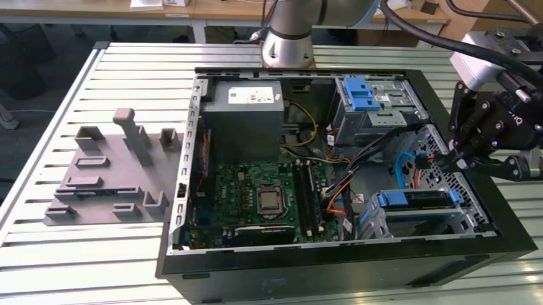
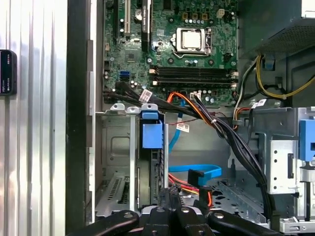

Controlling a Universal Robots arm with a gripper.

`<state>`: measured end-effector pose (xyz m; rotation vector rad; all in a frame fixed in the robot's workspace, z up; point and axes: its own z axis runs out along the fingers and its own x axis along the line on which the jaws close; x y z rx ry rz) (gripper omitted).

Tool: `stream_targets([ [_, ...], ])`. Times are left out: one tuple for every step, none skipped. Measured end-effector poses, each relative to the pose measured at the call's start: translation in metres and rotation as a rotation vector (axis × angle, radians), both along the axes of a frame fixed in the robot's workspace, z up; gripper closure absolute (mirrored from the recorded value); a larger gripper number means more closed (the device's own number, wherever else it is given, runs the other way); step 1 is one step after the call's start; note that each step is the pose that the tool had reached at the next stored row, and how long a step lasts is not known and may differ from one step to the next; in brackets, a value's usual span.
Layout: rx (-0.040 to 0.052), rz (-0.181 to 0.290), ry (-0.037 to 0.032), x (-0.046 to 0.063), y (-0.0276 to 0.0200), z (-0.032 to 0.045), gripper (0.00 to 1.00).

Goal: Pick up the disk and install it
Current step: 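Insert the first disk wire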

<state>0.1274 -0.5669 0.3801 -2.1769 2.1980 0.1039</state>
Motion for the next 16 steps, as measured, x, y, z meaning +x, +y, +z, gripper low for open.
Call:
stream_targets([
  [0.0002, -0.002, 0.0, 0.001, 0.0014, -0.0002, 0.89],
  [0.0001, -0.004, 0.0, 0.001, 0.0028, -0.0004, 0.89],
  [0.0002, -0.004, 0.0, 0.003, 0.0039, -0.0006, 0.89],
  [0.0001, -0.004, 0.0002, 0.004, 0.0053, -0.0007, 0.89],
  [0.0002, -0.004, 0.0001, 0.005, 0.007, -0.0007, 0.89],
  [0.0001, -0.004, 0.0002, 0.005, 0.0089, -0.0007, 0.89],
  [0.0001, -0.004, 0.0002, 0.006, 0.0101, -0.0008, 0.89],
  [0.0001, -0.004, 0.0003, 0.007, 0.0106, -0.0009, 0.89],
  [-0.0001, -0.004, 0.0004, 0.007, 0.0106, -0.001, 0.89],
  [-0.0002, -0.005, 0.001, 0.008, 0.0106, -0.001, 0.89],
  [-0.0003, -0.005, 0.0026, 0.009, 0.0106, -0.001, 0.89],
  [-0.0003, -0.005, 0.0043, 0.01, 0.0107, -0.0009, 0.89],
  [-0.0001, -0.005, 0.0058, 0.012, 0.0112, -0.001, 0.89],
  [-0.0004, -0.007, 0.0066, 0.013, 0.0118, -0.001, 0.89],
  [-0.0007, -0.01, 0.0073, 0.013, 0.0124, -0.0011, 0.83],
  [-0.001, -0.014, 0.008, 0.014, 0.013, -0.0012, 0.83],
])
